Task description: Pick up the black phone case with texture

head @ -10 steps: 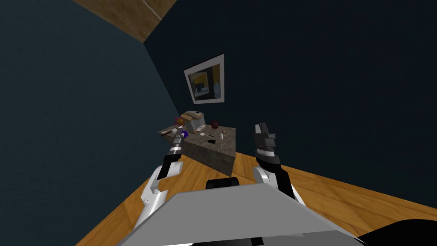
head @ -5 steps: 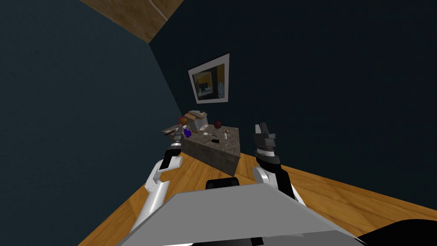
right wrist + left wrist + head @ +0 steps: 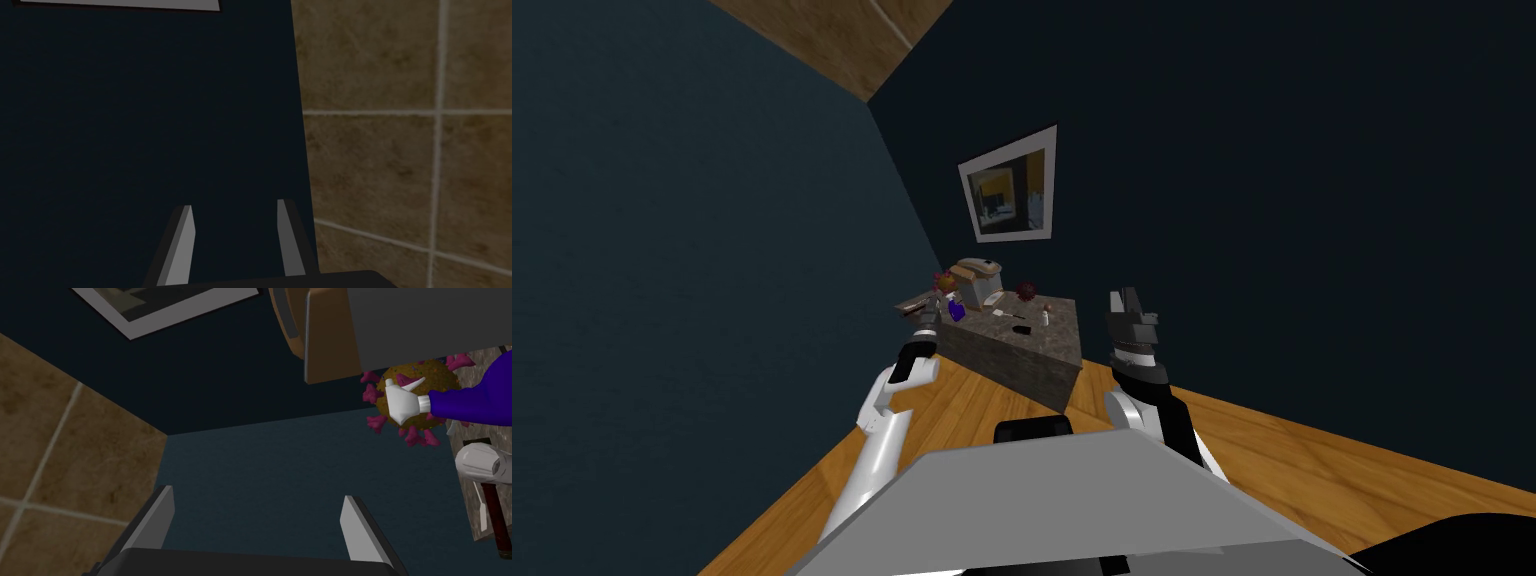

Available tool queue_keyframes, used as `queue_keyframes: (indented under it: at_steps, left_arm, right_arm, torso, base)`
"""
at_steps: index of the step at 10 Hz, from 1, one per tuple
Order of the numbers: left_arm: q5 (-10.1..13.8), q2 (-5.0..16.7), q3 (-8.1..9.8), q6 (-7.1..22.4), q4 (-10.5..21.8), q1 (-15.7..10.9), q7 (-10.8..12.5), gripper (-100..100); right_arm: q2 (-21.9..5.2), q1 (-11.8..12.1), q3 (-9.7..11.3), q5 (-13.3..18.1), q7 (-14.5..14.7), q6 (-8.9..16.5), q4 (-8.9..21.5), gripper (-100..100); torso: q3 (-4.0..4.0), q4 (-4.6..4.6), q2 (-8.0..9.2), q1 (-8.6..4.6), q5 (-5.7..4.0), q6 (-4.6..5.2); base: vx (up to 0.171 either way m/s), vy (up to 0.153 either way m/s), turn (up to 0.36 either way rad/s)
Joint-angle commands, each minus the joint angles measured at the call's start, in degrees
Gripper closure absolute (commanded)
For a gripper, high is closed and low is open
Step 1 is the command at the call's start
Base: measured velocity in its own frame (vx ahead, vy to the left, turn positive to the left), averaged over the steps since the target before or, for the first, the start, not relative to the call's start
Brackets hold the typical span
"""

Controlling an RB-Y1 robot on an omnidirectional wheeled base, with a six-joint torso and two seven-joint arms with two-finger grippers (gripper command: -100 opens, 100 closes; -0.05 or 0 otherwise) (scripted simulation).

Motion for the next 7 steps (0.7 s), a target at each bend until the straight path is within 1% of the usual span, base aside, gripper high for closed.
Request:
queue_keyframes:
  at_steps: [1, 2, 3, 4, 5, 6, 7]
  left_arm:
    - [0.18, 0.26, 0.56, 2.86, 0.96, -1.13, 0.16, -100]
    - [0.47, 0.53, 1.64, 4.61, 2.91, -3.73, 0.42, -100]
    - [0.47, 0.53, 1.64, 6.37, 2.91, -3.73, 0.42, -100]
    - [0.47, 0.53, 1.64, 7.40, 2.91, -3.73, 0.42, -100]
    - [0.78, 0.74, 2.64, 9.51, 4.90, -6.29, 0.72, -100]
    - [0.78, 0.74, 2.64, 10.94, 4.90, -6.29, 0.72, -100]
    - [0.78, 0.74, 2.64, 11.78, 4.90, -6.29, 0.72, -100]
  right_arm:
    - [0.00, 0.00, 0.00, 0.00, 0.00, 0.00, 0.00, 0]
    - [0.00, 0.00, 0.00, 0.00, 0.00, 0.00, 0.00, 0]
    - [0.00, 0.00, 0.00, 0.00, 0.00, 0.00, 0.00, 0]
    - [0.00, 0.00, 0.00, 0.00, 0.00, 0.00, 0.00, 0]
    - [0.00, 0.00, 0.00, 0.00, 0.00, 0.00, 0.00, 0]
    - [0.00, 0.00, 0.00, 0.00, 0.00, 0.00, 0.00, 0]
    - [0.00, 0.00, 0.00, 0.00, 0.00, 0.00, 0.00, 0]
  torso:
    - [0.00, 0.00, 0.00, 0.00, 0.00, 0.00]
    - [-0.01, -0.01, -0.01, 0.02, 0.02, 0.00]
    - [0.03, 0.01, 0.06, 0.10, 0.03, 0.00]
    - [0.04, 0.01, 0.07, 0.08, 0.03, -0.01]
    - [0.02, 0.00, 0.05, -0.07, 0.00, 0.00]
    - [0.01, 0.00, 0.02, 0.00, 0.00, 0.00]
    - [0.01, 0.00, 0.02, -0.02, 0.01, 0.00]
  base:
    - [0.017, 0.073, -0.001]
    - [-0.011, 0.094, -0.003]
    - [-0.009, 0.086, -0.011]
    - [0.005, 0.042, -0.001]
    - [0.007, 0.067, -0.017]
    - [0.007, 0.066, -0.019]
    - [0.003, 0.033, -0.001]
